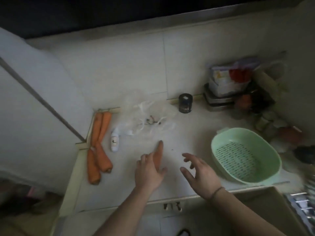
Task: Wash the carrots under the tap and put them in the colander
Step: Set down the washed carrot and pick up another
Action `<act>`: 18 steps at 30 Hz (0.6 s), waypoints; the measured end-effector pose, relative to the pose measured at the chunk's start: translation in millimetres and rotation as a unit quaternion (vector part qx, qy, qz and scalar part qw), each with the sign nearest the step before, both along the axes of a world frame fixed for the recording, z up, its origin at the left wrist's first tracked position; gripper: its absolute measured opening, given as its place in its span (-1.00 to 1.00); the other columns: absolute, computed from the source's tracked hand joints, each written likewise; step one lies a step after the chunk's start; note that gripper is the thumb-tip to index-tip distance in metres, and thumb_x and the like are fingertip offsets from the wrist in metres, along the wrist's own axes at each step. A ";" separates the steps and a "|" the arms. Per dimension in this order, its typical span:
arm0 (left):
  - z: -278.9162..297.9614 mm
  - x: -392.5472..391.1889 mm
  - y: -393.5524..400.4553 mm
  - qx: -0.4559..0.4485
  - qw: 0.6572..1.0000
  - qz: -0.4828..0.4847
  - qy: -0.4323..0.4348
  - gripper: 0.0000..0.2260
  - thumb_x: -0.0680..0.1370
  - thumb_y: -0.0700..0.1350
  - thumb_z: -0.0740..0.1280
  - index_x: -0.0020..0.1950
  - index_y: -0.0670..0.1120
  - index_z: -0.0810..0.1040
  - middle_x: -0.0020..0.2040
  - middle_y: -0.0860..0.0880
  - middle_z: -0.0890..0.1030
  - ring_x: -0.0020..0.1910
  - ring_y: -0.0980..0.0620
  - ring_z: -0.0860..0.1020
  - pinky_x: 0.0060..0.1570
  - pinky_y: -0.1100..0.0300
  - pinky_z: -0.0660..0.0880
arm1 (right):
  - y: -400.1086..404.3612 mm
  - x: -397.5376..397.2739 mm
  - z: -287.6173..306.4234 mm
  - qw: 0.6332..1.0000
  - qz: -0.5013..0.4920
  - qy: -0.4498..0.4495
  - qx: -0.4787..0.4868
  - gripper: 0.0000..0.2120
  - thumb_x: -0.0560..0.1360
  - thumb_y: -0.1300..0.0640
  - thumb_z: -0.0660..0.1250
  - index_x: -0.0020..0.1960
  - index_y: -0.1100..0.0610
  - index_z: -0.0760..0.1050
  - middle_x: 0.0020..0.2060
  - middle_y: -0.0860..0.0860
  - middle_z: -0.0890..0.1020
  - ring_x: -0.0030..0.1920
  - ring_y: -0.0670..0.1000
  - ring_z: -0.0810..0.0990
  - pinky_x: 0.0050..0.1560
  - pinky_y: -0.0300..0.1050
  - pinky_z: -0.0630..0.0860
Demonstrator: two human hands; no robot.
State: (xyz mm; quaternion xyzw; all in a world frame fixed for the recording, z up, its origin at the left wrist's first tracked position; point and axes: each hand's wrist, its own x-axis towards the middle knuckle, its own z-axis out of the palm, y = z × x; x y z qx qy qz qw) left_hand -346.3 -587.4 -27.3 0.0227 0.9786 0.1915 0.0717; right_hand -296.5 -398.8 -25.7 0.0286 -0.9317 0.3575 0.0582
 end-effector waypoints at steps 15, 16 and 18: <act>-35.3 -19.3 -17.7 0.184 0.967 0.150 -0.090 -0.88 0.32 -0.07 0.43 -0.19 -0.06 0.62 -0.39 0.01 0.63 -0.45 -0.03 0.59 -0.44 0.15 0.51 | -3.8 -17.6 -7.9 0.999 0.012 -0.047 -0.023 -0.64 0.50 -0.01 0.36 0.29 -0.04 0.47 0.03 -0.15 0.56 -0.15 -0.17 0.52 -0.09 -0.27 0.47; -31.8 -18.6 -16.2 0.245 0.949 0.166 -0.110 -0.94 0.34 -0.11 0.44 -0.22 -0.06 0.63 -0.46 0.01 0.60 -0.54 -0.02 0.52 -0.49 0.16 0.47 | -0.3 -15.2 -4.9 0.998 0.008 -0.051 -0.027 -0.64 0.51 -0.02 0.36 0.29 -0.05 0.46 0.02 -0.18 0.55 -0.14 -0.18 0.52 -0.09 -0.28 0.46; -22.2 -17.0 -14.4 0.342 0.911 0.183 -0.143 -0.95 0.40 -0.16 0.47 -0.23 -0.03 0.64 -0.50 -0.01 0.56 -0.57 0.02 0.42 -0.49 0.16 0.36 | 8.6 -9.3 1.2 0.997 -0.009 -0.057 -0.047 -0.65 0.50 -0.02 0.36 0.28 -0.07 0.46 0.00 -0.22 0.54 -0.13 -0.18 0.54 -0.09 -0.29 0.48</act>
